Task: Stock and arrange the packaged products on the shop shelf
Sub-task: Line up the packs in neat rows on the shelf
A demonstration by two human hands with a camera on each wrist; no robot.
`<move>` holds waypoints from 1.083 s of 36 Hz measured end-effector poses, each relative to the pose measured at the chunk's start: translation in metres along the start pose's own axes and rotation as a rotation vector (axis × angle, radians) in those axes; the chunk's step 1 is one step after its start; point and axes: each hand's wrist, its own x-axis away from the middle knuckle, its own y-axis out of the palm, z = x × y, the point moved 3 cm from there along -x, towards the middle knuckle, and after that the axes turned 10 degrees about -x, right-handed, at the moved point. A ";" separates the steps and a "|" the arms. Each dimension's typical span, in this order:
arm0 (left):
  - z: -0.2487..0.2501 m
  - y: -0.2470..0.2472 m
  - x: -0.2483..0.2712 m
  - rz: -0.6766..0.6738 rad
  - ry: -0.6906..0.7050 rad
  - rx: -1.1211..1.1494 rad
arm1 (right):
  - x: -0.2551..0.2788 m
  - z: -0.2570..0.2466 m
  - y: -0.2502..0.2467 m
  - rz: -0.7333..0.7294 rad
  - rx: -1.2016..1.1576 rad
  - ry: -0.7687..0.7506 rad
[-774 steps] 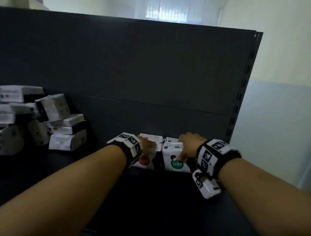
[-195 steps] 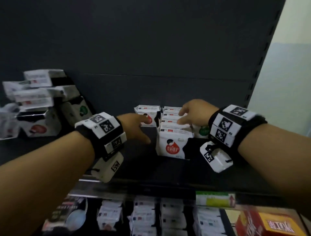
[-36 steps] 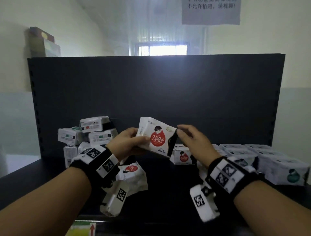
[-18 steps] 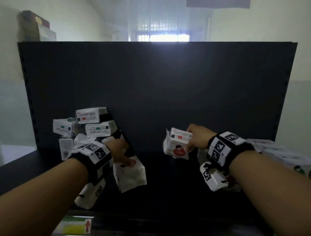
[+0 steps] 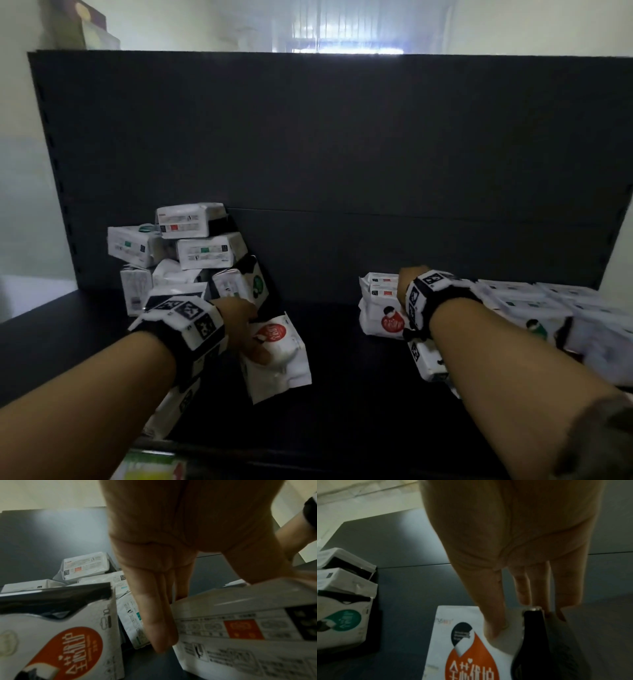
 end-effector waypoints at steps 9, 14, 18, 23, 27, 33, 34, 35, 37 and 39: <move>0.010 -0.008 0.008 -0.025 0.046 -0.003 | 0.039 -0.063 -0.011 0.138 0.005 -0.129; 0.009 -0.006 0.023 0.012 0.027 0.059 | 0.082 -0.121 0.018 -0.254 -0.174 -0.303; 0.016 -0.009 0.033 0.141 0.077 0.078 | 0.094 -0.137 0.027 -0.306 -0.339 -0.399; 0.026 -0.013 0.046 0.254 0.175 0.090 | 0.103 -0.139 0.022 -0.389 -0.420 -0.437; 0.027 -0.017 0.051 0.269 0.211 0.174 | 0.111 -0.128 0.020 -0.406 -0.349 -0.410; 0.027 -0.012 0.046 0.100 0.122 0.407 | 0.121 -0.109 0.015 -0.256 -0.363 -0.458; 0.030 -0.010 0.043 0.051 0.134 0.445 | 0.123 -0.104 0.014 -0.242 -0.384 -0.456; 0.033 -0.008 0.041 0.022 0.155 0.489 | 0.125 -0.097 0.013 -0.226 -0.394 -0.451; 0.041 -0.010 0.037 0.032 0.184 0.561 | 0.128 -0.081 0.010 -0.179 -0.397 -0.433; 0.047 -0.017 0.029 0.092 0.164 0.587 | 0.130 -0.063 0.005 -0.141 -0.367 -0.399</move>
